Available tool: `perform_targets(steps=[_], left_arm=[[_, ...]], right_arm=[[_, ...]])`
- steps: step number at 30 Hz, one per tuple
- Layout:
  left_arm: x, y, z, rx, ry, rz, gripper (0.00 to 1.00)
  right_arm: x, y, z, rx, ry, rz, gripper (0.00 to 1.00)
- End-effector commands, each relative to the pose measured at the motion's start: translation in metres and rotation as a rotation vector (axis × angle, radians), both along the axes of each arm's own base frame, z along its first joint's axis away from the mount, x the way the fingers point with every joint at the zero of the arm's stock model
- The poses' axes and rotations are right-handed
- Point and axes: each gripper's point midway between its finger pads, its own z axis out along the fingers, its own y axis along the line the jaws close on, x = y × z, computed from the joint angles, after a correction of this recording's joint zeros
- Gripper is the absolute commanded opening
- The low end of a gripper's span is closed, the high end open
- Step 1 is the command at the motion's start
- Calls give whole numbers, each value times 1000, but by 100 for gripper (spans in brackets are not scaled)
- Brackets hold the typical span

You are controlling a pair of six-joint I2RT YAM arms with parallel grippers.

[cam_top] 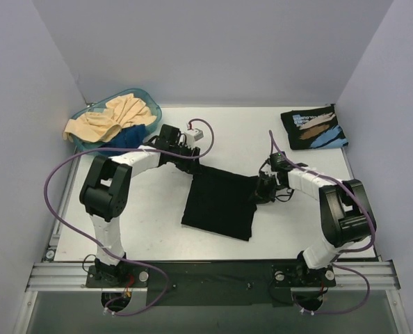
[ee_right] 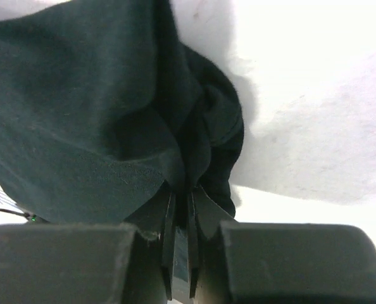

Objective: Fold and stack the t-shirts
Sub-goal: Put the neatly folded tshirt into the corner of the board with the right arm

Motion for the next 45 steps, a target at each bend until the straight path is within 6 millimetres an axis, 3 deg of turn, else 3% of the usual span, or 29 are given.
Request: perform_targets(steps=[1,2,5,6,7,8,9,14,16,18,25,28,29,32,34,37,39,40,41,42,43,44,45], left_arm=[[18,-7,-3,1,-28,74,44],[18,-8,-7,8,-20,77,36],[24,-1,-19,68,1,135,17],[27,-1,-24,83,11,150,9],[27,2,-27,101,22,164,8],[28,3,-30,108,29,166,6],[26,3,-31,112,34,166,5],[20,3,-28,108,35,164,5],[18,2,-26,101,30,163,5],[19,1,-23,96,26,166,5],[16,1,-26,104,33,172,5],[15,3,-27,110,38,177,4],[16,5,-28,117,38,183,4],[17,8,-29,126,34,193,4],[22,12,-26,129,23,201,4],[36,14,-13,125,-11,212,7],[46,19,0,128,-32,213,21],[51,24,4,130,-38,221,35],[58,26,17,130,-64,219,40],[69,32,30,122,-91,233,49],[72,37,41,128,-112,240,53],[83,46,53,136,-155,247,60],[89,59,64,152,-185,262,66]], right_arm=[[14,-16,-1,38,30,-49,0],[14,-19,-2,39,44,-33,0],[42,-28,5,53,43,-19,0],[41,-30,5,47,63,0,1],[52,-33,6,46,58,0,7],[50,-34,7,43,78,17,14],[57,-35,10,36,76,26,27],[57,-59,24,-113,57,16,53],[57,-60,32,-123,28,18,64],[57,-53,35,-90,16,30,65],[28,-12,-7,1,125,116,70],[16,2,-25,49,176,119,64],[22,5,-26,67,161,99,60],[28,5,-25,121,150,48,19],[36,6,-18,140,125,48,0],[50,16,-1,182,86,106,0],[58,16,7,175,72,133,0],[58,14,11,167,81,146,0],[71,12,19,151,45,152,0],[66,7,21,127,72,171,0],[82,3,29,92,35,178,0],[78,-3,31,62,60,205,0],[93,-7,36,22,40,216,0]])
